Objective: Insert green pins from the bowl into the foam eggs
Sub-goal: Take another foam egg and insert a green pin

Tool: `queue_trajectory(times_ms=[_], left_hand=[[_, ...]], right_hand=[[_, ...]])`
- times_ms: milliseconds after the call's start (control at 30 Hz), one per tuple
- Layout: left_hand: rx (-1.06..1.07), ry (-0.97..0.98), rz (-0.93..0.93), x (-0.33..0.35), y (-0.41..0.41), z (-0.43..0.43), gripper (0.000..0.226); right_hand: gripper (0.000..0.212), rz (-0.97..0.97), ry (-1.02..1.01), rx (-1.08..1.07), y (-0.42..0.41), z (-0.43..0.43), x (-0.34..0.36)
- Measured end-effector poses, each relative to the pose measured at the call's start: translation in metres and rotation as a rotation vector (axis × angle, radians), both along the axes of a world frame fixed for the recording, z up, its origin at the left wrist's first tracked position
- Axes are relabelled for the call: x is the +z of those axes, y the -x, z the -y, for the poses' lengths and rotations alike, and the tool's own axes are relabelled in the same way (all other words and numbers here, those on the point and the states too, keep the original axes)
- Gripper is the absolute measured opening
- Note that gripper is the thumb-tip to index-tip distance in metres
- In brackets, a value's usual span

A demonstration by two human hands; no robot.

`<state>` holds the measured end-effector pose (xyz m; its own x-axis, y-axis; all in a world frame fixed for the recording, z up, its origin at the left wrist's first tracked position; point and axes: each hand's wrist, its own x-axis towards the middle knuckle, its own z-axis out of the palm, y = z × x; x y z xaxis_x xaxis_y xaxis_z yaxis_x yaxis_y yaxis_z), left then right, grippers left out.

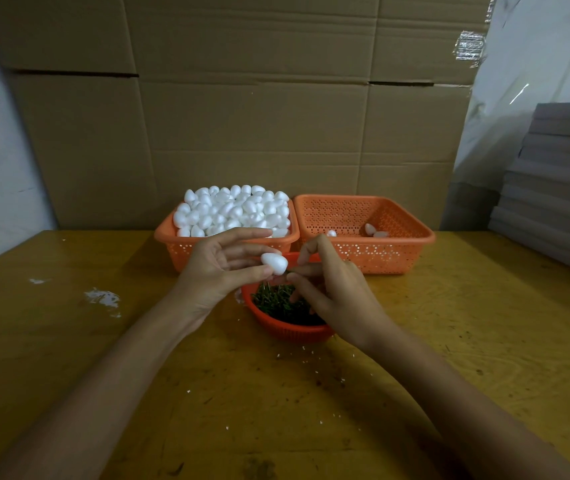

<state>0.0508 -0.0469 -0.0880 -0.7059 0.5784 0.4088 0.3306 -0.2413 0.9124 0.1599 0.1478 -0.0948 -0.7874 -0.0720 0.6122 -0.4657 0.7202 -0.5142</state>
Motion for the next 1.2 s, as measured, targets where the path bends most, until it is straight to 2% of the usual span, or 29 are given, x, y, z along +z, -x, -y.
queue_trajectory(times_ms=[167,533,867,1200], left_hand=[[-0.012,-0.009,0.000,-0.0012,0.0011,-0.0003,0.060],[0.035,0.028,-0.062,-0.0047,0.0011,-0.0027,0.033],[0.002,0.035,-0.092,0.0002,-0.0041,-0.0025,0.054],[-0.011,0.035,-0.108,-0.0002,-0.0027,-0.0041,0.044]], right_hand=[[0.027,0.007,0.005,0.006,-0.0004,0.0021,-0.0002],[0.031,0.018,-0.005,0.024,0.0006,0.0050,-0.0023],[0.028,0.035,0.015,0.024,0.0008,0.0049,-0.0024],[0.028,0.015,0.030,0.050,0.0025,0.0045,-0.0049]])
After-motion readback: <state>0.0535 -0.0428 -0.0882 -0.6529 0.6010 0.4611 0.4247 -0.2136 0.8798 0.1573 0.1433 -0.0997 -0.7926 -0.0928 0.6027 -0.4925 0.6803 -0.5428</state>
